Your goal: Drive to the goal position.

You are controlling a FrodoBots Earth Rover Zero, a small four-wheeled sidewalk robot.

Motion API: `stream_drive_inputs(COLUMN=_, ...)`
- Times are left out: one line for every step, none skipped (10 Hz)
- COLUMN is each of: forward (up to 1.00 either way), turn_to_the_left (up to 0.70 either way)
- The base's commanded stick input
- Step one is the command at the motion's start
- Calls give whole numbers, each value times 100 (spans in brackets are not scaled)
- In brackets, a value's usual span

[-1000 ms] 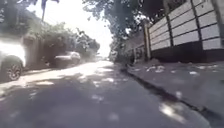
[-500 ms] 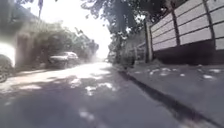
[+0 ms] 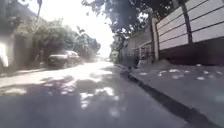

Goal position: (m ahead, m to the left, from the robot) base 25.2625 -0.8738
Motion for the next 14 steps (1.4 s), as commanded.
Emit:
stream_drive_inputs(forward=100, turn_to_the_left=-2)
stream_drive_inputs(forward=100, turn_to_the_left=-2)
stream_drive_inputs(forward=100, turn_to_the_left=-2)
stream_drive_inputs(forward=100, turn_to_the_left=-2)
stream_drive_inputs(forward=100, turn_to_the_left=-2)
stream_drive_inputs(forward=100, turn_to_the_left=-2)
stream_drive_inputs(forward=100, turn_to_the_left=0)
stream_drive_inputs(forward=100, turn_to_the_left=-2)
stream_drive_inputs(forward=100, turn_to_the_left=-32)
stream_drive_inputs(forward=100, turn_to_the_left=-40)
stream_drive_inputs(forward=100, turn_to_the_left=-40)
stream_drive_inputs(forward=100, turn_to_the_left=-22)
stream_drive_inputs(forward=100, turn_to_the_left=-9)
stream_drive_inputs(forward=100, turn_to_the_left=0)
